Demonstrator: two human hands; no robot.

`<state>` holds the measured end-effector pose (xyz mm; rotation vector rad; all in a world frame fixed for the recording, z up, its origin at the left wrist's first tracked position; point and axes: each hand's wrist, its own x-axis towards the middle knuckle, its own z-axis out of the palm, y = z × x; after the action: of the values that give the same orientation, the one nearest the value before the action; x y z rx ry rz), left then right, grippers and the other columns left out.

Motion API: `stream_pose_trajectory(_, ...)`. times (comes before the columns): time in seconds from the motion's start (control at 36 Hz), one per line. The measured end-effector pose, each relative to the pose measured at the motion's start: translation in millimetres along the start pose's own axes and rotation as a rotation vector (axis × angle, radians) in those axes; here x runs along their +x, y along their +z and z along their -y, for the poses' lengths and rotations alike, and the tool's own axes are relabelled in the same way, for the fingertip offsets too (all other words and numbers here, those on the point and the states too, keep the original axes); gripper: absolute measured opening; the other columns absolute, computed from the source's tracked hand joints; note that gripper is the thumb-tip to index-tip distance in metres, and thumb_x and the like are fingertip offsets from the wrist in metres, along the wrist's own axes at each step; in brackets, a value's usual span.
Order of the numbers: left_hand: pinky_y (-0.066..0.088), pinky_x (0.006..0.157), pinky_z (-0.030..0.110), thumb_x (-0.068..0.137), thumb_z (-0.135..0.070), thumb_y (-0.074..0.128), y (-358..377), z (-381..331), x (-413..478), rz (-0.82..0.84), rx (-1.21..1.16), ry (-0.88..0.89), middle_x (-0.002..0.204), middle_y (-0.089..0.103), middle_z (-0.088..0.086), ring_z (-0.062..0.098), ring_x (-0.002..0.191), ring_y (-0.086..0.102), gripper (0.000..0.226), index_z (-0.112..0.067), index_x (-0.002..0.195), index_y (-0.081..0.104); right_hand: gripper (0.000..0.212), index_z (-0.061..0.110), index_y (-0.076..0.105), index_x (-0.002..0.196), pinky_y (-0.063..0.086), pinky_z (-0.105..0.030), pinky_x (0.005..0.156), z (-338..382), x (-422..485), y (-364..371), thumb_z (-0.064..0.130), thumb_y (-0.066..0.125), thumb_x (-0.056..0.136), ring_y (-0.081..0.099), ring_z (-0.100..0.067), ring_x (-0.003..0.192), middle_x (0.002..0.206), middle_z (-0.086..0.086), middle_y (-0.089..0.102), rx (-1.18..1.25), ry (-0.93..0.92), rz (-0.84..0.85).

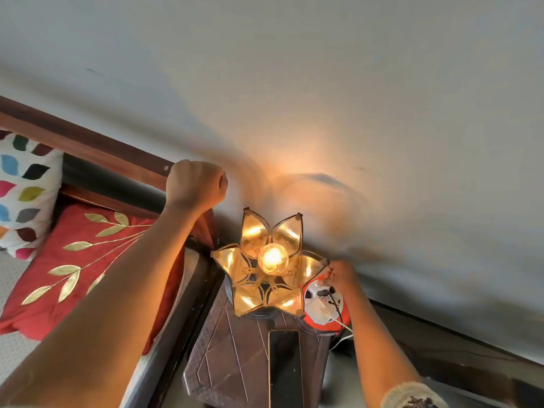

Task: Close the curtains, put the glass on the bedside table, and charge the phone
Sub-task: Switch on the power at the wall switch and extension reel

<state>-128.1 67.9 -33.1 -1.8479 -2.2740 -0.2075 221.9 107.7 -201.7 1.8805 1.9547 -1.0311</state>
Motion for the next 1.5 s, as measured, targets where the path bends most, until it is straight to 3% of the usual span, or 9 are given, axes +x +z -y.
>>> stream_pose_trajectory(0.08,0.007,0.048,0.014,0.086,-0.018,0.052,2,3,0,-0.030,0.028,0.030,0.037,0.028,-0.003,0.006,0.034,0.014,0.046,-0.012,0.041,0.042,0.033,0.005,0.068,0.086,0.051,-0.030,0.070,-6,5,2,0.020,0.085,0.062,0.066,-0.022,0.075,0.079,-0.006,0.069,0.015,0.012,0.012)
stream_pose_trajectory(0.36,0.010,0.047,0.013,0.087,-0.017,0.051,1,4,-1,-0.029,0.006,0.058,0.038,0.030,-0.002,0.007,0.034,0.016,0.048,-0.013,0.041,0.038,0.016,0.011,0.067,0.088,0.054,-0.034,0.075,11,-11,-2,0.022,0.071,0.078,0.067,-0.025,0.083,0.090,-0.008,0.070,-0.112,0.034,-0.025)
stream_pose_trajectory(0.47,0.011,0.047,0.013,0.086,-0.015,0.051,-1,3,-1,-0.003,-0.004,0.053,0.037,0.030,-0.002,0.008,0.033,0.018,0.048,-0.013,0.041,0.037,0.015,0.007,0.067,0.083,0.049,-0.031,0.065,18,-21,-18,0.011,0.053,0.083,0.065,-0.030,0.082,0.081,-0.014,0.066,-0.157,0.010,-0.101)
stream_pose_trajectory(0.83,0.034,0.049,0.023,0.093,-0.022,0.051,-29,-10,0,0.009,-0.284,0.147,0.047,0.045,0.001,0.023,0.045,0.047,0.040,-0.010,0.054,0.048,0.022,0.008,0.065,0.081,0.050,-0.032,0.071,20,-67,-119,0.007,0.044,0.083,0.062,-0.031,0.084,0.089,-0.012,0.068,-0.227,-0.122,-0.270)
stream_pose_trajectory(0.97,0.045,0.044,0.028,0.092,-0.029,0.038,-80,-86,15,-0.280,-0.286,0.450,0.058,0.060,0.009,0.026,0.050,0.058,0.043,-0.006,0.065,0.063,0.022,0.008,0.068,0.089,0.053,-0.038,0.084,27,-80,-156,0.010,0.047,0.082,0.061,-0.033,0.096,0.100,-0.015,0.069,-0.264,-0.155,-0.228)
stream_pose_trajectory(1.17,0.050,0.055,0.028,0.090,-0.024,0.051,-131,-226,36,-0.459,-0.206,0.922,0.082,0.068,0.009,0.023,0.070,0.064,0.029,-0.007,0.077,0.070,0.023,0.010,0.065,0.105,0.052,-0.035,0.088,5,-112,-190,0.016,0.052,0.086,0.064,-0.030,0.094,0.105,-0.013,0.066,-0.271,-0.113,-0.118)
stream_pose_trajectory(1.25,0.051,0.063,0.030,0.091,-0.028,0.039,-138,-279,33,-0.394,-0.263,0.978,0.087,0.066,0.008,0.025,0.074,0.062,0.036,-0.010,0.079,0.068,0.025,0.009,0.064,0.106,0.052,-0.039,0.091,-28,-127,-210,0.020,0.053,0.086,0.066,-0.029,0.092,0.105,-0.013,0.067,-0.233,-0.046,-0.117)
stream_pose_trajectory(1.42,0.039,0.086,0.036,0.092,-0.035,0.047,-140,-361,-12,0.035,-0.634,0.520,0.105,0.064,0.006,0.027,0.096,0.059,0.027,-0.016,0.098,0.064,0.025,0.011,0.062,0.109,0.053,-0.036,0.088,-111,-161,-243,0.023,0.054,0.089,0.066,-0.023,0.089,0.100,-0.009,0.066,-0.141,0.118,-0.147)
stream_pose_trajectory(1.5,0.038,0.094,0.037,0.093,-0.039,0.044,-137,-408,-53,0.202,-0.673,0.493,0.110,0.064,0.003,0.023,0.101,0.059,0.032,-0.016,0.104,0.063,0.025,0.010,0.062,0.107,0.053,-0.035,0.085,-159,-170,-247,0.023,0.056,0.088,0.066,-0.023,0.088,0.102,-0.012,0.068,-0.127,0.250,-0.138)
